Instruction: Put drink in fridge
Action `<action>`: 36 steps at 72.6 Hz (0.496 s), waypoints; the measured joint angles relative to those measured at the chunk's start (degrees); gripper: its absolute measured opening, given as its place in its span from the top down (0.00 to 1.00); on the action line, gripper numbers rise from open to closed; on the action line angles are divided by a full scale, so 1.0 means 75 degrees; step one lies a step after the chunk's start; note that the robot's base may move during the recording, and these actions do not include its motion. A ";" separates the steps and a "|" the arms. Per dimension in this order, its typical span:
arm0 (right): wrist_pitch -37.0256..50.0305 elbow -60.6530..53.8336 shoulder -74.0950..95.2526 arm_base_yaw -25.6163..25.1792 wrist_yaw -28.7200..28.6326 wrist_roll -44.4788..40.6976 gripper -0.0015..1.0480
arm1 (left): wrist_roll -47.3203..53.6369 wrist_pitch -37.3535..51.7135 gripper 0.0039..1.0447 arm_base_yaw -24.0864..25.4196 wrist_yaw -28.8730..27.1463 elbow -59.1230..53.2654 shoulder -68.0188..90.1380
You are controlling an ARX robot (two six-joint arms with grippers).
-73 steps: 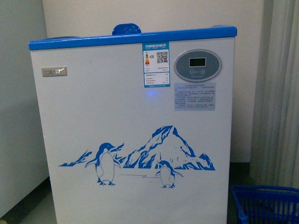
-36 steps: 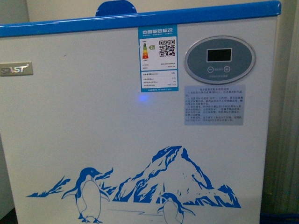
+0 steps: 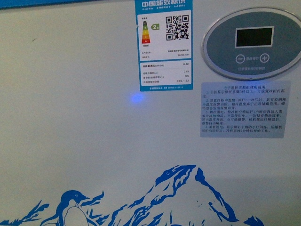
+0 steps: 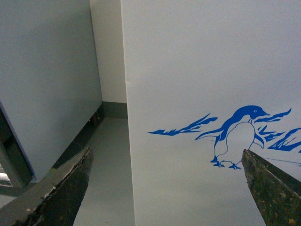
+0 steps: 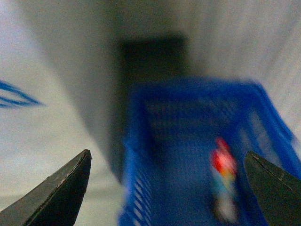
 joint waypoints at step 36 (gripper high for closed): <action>0.6175 0.2865 1.2662 -0.2224 0.0962 -0.0469 0.07 | 0.0000 0.0000 0.08 0.0000 0.0000 0.0000 -0.0003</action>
